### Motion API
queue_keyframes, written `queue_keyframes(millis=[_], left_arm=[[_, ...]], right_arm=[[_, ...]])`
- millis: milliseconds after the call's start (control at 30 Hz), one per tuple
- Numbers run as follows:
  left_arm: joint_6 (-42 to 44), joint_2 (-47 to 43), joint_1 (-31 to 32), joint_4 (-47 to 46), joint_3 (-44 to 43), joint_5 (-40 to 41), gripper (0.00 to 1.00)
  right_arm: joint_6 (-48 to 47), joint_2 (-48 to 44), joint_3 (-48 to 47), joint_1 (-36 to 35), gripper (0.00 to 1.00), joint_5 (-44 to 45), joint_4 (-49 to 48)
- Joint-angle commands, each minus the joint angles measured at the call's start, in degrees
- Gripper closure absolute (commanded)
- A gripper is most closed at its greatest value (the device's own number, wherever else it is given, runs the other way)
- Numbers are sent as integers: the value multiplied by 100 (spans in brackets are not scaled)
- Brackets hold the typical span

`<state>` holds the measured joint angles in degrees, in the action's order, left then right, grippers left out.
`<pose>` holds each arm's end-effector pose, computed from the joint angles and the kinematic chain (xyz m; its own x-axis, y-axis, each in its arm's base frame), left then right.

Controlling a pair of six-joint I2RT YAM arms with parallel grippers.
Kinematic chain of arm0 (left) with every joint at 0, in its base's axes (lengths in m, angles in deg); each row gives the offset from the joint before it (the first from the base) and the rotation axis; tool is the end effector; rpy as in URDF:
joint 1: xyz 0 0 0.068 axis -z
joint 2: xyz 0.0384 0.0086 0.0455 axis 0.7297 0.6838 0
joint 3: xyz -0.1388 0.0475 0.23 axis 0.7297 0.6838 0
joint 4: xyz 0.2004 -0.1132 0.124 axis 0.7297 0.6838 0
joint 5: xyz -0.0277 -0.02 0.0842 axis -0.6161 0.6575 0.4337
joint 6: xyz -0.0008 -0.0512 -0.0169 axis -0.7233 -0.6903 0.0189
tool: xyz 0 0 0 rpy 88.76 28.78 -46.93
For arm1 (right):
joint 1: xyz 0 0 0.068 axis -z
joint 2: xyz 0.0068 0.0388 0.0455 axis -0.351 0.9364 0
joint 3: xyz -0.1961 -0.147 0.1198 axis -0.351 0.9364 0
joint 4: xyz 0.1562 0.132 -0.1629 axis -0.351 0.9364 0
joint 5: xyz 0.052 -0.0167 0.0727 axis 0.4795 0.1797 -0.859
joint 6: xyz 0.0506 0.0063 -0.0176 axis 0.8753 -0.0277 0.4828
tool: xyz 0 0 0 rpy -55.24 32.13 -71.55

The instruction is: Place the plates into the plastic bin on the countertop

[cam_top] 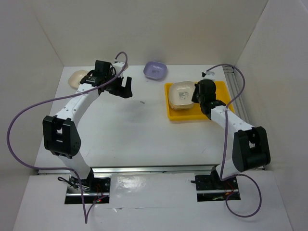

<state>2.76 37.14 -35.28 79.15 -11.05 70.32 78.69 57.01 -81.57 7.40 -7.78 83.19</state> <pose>0.3785 -0.0891 0.3192 -0.6444 0.1267 -0.7541 0.4213 0.8819 -0.2118 0.3245 0.0684 0.2571 -0.4518 0.1523 -0.8790 0.0697 0.9883 0.1354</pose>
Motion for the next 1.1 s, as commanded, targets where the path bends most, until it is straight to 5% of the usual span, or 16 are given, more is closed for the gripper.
queue_keyframes(millis=[0,100,233,300,333,733,933,1067], left_arm=[[-39,155,91,-84,-360,-121,0],[-39,366,196,-13,-633,11,0],[-39,691,196,101,-1141,11,0],[-39,972,196,249,-1424,11,0],[-39,1182,196,250,-1730,11,0],[-346,3012,310,-223,-3692,810,0],[-811,3583,258,-1505,-3745,1215,0],[-1189,4584,258,-1446,-4973,1145,0]], right_arm=[[-88,159,-10,190,100,-193,-244],[-140,537,-308,400,100,-393,-331],[-245,862,-669,453,71,-587,-384],[-246,950,-871,453,40,-666,-454],[-246,951,-924,453,5,-667,-524],[-659,749,-995,-442,0,-544,-736],[-581,258,-302,-802,0,-658,-920],[-580,-235,384,-1181,0,-606,-1290]])
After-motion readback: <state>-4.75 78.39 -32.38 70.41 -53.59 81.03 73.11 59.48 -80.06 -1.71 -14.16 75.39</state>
